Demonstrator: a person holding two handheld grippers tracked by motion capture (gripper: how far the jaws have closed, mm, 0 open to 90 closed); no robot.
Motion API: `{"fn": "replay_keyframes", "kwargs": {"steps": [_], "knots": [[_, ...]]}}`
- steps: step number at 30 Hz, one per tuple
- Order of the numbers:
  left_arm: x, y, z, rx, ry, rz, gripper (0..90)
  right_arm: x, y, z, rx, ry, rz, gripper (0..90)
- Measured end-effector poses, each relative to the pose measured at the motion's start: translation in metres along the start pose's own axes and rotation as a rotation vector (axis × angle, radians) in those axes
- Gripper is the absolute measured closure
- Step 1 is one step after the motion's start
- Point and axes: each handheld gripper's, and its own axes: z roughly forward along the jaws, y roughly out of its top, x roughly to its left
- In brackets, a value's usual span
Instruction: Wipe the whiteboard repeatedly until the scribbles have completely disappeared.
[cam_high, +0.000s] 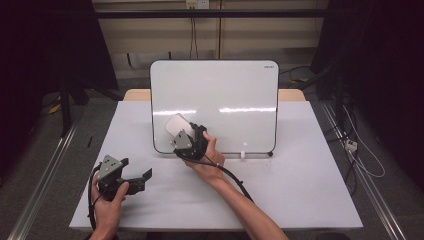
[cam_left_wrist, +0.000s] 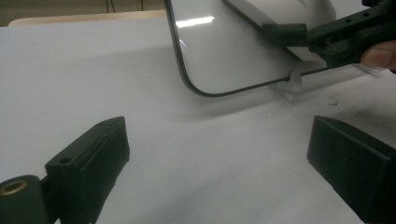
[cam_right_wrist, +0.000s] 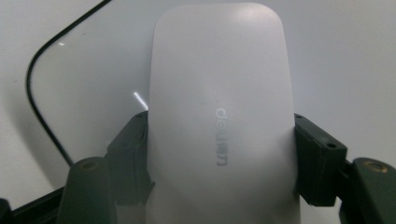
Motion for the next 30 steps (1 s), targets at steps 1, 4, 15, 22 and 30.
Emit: {"fn": "replay_keyframes", "kwargs": {"steps": [1, 4, 15, 22, 30], "knots": [[0.0, 0.0, 0.0, -0.003, 0.0, 0.001, 5.6, 0.003, -0.001, 0.0, -0.002, 0.01, -0.02, 31.6], [0.001, 0.0, -0.003, -0.002, 0.004, 0.004, 5.6, 0.008, -0.004, -0.002, 0.0, 0.033, -0.066, 31.6], [0.002, -0.001, -0.005, -0.013, 0.013, -0.01, 5.6, -0.013, -0.029, -0.019, 0.038, 0.055, -0.057, 31.6], [0.002, -0.001, -0.004, -0.007, 0.013, -0.01, 5.6, -0.053, -0.045, -0.029, 0.057, -0.006, 0.057, 31.6], [0.002, 0.0, -0.002, -0.002, 0.011, -0.004, 5.6, -0.071, -0.042, -0.029, 0.057, -0.071, 0.17, 31.5]]}}
